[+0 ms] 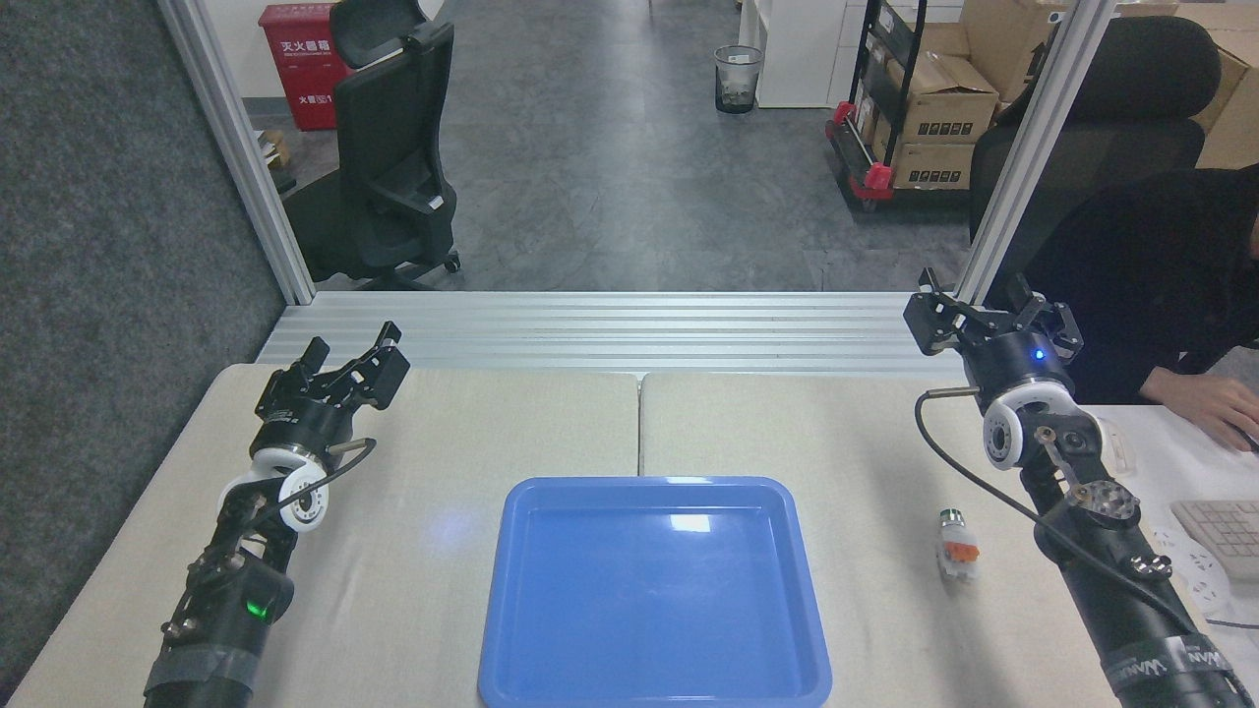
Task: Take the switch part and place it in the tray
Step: 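Lower the right gripper toward the small white switch part beside the tray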
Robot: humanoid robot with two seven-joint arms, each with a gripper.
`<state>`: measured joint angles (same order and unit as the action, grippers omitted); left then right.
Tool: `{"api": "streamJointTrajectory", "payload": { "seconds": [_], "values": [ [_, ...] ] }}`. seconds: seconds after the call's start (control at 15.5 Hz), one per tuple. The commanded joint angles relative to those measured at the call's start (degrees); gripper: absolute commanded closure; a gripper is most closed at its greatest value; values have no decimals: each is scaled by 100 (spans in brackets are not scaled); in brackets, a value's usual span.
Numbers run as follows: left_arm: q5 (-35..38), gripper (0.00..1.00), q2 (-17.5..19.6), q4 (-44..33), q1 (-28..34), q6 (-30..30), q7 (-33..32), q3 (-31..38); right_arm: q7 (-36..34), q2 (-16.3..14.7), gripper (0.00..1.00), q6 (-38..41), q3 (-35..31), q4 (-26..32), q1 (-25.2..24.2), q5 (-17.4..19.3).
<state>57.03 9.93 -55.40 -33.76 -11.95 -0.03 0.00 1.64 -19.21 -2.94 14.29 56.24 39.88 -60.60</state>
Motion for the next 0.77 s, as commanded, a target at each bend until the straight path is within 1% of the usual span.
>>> {"api": "streamJointTrajectory", "payload": {
  "seconds": [0.0,0.13,0.19,0.26,0.32,0.39,0.45,0.52,0.65,0.71],
  "values": [
    [1,0,0,-6,1,-1,-6,-132,-15,181,0,-5,109,-52,-6,-21],
    [1,0,0,-6,1,-1,-6,-132,-15,164,0,-5,197,1,20,-31],
    [1,0,0,-6,1,-1,-6,-132,-23,103,0,39,189,36,29,4],
    [1,0,0,-6,1,-1,-6,-132,-41,85,0,39,136,62,29,-4],
    [1,0,0,-6,1,-1,-6,-132,-32,84,0,56,31,62,29,83],
    [1,0,0,-6,1,-1,-6,-132,11,67,0,231,-231,19,3,293],
    [1,0,0,-6,1,-1,-6,-132,21,-55,0,763,-277,18,-93,469],
    [1,0,0,-6,1,-1,-6,-132,-14,-239,2,1160,-295,27,-207,436],
    [1,0,0,-6,1,-1,-6,-132,3,-311,5,745,-234,62,-340,383],
    [1,0,0,-6,1,-1,-6,-132,12,-311,7,542,-138,62,-331,209]
  ]
}}
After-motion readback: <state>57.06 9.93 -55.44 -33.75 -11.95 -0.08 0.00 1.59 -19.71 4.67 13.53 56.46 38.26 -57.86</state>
